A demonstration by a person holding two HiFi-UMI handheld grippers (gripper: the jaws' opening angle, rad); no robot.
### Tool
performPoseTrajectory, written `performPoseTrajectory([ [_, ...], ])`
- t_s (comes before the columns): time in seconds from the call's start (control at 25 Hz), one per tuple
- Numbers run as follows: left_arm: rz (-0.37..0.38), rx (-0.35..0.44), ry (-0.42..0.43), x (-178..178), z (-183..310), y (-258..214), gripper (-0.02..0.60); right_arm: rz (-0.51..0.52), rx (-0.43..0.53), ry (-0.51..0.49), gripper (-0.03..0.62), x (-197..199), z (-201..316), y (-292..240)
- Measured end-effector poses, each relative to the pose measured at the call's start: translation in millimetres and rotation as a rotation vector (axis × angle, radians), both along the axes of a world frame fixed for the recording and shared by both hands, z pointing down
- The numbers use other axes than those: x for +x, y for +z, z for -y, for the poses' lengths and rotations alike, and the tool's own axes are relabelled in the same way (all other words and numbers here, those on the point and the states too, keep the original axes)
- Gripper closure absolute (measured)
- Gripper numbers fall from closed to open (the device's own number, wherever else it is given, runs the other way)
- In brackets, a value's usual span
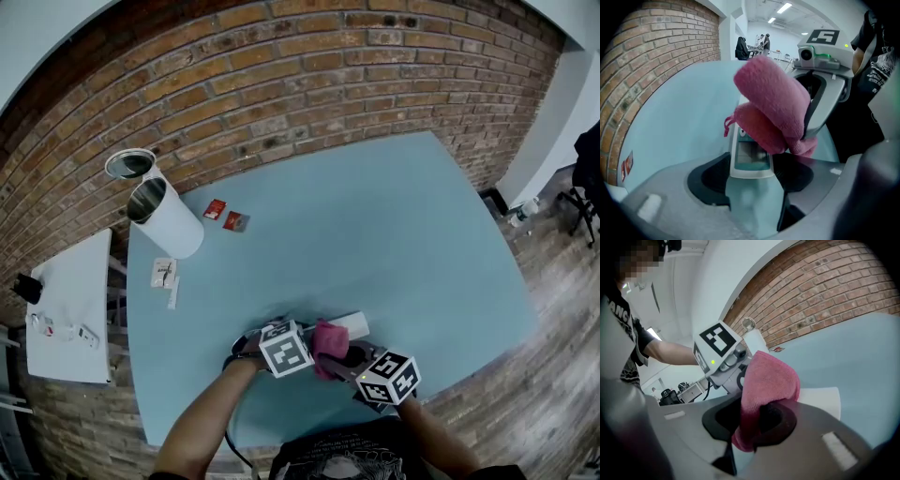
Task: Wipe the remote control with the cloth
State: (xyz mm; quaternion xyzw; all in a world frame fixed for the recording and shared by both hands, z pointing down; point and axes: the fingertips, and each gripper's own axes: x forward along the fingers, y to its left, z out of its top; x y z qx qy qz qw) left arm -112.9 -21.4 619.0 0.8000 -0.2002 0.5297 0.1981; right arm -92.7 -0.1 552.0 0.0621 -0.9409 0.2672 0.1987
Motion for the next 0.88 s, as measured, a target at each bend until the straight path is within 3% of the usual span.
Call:
performPoseTrajectory([
  [0.2,0.008,-0.006,0.002,0,0,0,0.299,0.041,0.087,0.029,0.528,-10,45,-38],
  [0.48,0.023,-0.017,0.002,1,0,-1,0.299,-0.013,0.207,0.033,0.528,-40,101,-47],
  [0.88,0.046,-0.030,-0.001,2,0,1,0.298,-0.101,0.252,-0.163,0.528,-69,93,-6],
])
